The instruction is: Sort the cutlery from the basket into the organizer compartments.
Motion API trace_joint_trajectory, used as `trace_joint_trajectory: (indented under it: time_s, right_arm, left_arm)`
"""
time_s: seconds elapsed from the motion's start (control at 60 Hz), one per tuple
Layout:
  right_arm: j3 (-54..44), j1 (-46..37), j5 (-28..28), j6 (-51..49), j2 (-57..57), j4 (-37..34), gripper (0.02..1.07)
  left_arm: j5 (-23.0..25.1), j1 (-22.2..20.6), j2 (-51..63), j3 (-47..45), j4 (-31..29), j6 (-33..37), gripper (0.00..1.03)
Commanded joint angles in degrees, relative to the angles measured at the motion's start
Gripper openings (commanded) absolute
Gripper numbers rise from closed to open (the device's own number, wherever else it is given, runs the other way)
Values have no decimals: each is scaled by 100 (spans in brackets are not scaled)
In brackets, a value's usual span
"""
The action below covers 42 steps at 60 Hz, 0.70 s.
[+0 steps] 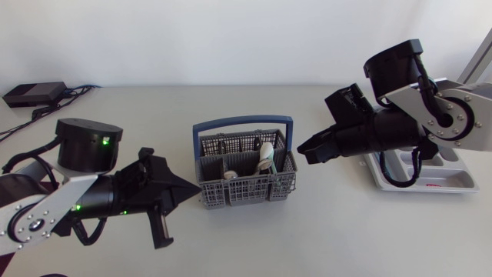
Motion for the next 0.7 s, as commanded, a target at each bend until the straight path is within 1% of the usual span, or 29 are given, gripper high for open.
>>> trace_joint_trajectory:
  time_s: [0.0,0.083,0.15,0.233,0.383,0.467,0.683]
  right_arm:
    - [-173,84,10,92,-120,32,8]
    - [-191,154,10,119,-138,41,8]
    - [-200,190,10,127,-138,41,8]
    - [-191,216,10,127,-138,68,8]
    - [-173,234,10,119,-138,94,8]
    - [-191,242,10,110,-129,164,8]
    - [-191,286,27,92,-76,226,8]
  left_arm:
    - [52,-358,-179,-168,-131,-14,3]
    - [17,-604,-47,-203,-105,-75,3]
    - [-18,-692,182,-203,-25,-67,3]
    - [-150,-692,515,-221,247,-67,3]
    - [-167,-639,665,-203,519,-67,3]
    - [-387,-613,849,-168,774,-49,3]
    - [-826,-569,1175,-203,1152,65,3]
